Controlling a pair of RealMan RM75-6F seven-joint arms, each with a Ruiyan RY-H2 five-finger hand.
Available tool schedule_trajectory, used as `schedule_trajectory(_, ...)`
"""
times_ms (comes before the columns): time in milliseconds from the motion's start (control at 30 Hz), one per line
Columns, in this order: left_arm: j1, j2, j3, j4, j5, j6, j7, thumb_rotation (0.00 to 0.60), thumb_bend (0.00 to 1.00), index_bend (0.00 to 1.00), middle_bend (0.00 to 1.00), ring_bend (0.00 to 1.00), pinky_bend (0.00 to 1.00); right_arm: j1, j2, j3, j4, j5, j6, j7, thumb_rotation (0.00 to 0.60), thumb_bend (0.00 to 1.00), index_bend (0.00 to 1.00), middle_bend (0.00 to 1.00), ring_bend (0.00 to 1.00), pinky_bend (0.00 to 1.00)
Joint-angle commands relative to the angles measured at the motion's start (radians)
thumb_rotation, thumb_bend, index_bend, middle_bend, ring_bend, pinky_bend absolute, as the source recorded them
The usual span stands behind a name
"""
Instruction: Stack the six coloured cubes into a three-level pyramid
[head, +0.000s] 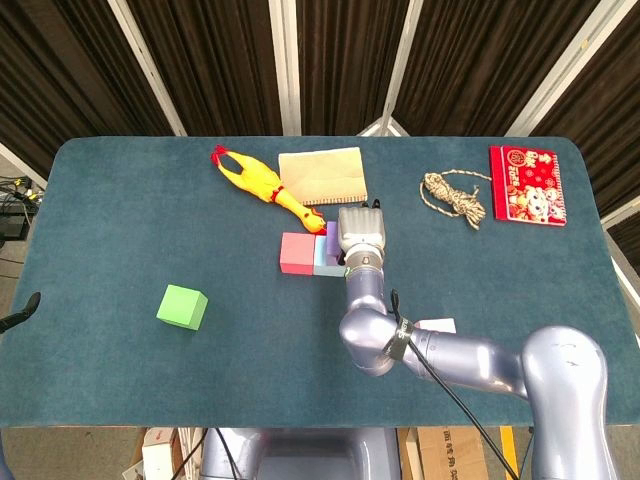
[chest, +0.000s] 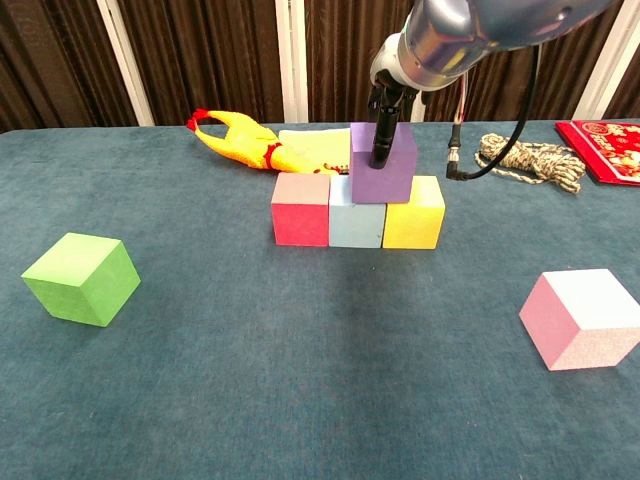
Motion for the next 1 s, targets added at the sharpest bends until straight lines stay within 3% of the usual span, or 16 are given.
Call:
schedule_trajectory(33,0.000,0.000,0.000,0.000,0.000,0.000,0.001,0.600,0.28,0.18,0.00,0.00,0.00,-0.001,0.000,0.000,0.001,0.000,0.000,-0.002,0.600,0.32,0.41,0.30,0.14,0.00)
schedule_trajectory(1000,0.005,0.000,0.004,0.002,0.004,0.002,-0.002,0.600,0.28,0.18,0.00,0.00,0.00,-0.007,-0.005,0.008,0.004,0.008,0.008,-0.019,0.600,0.32,0.41,0.29,0.12,0.00)
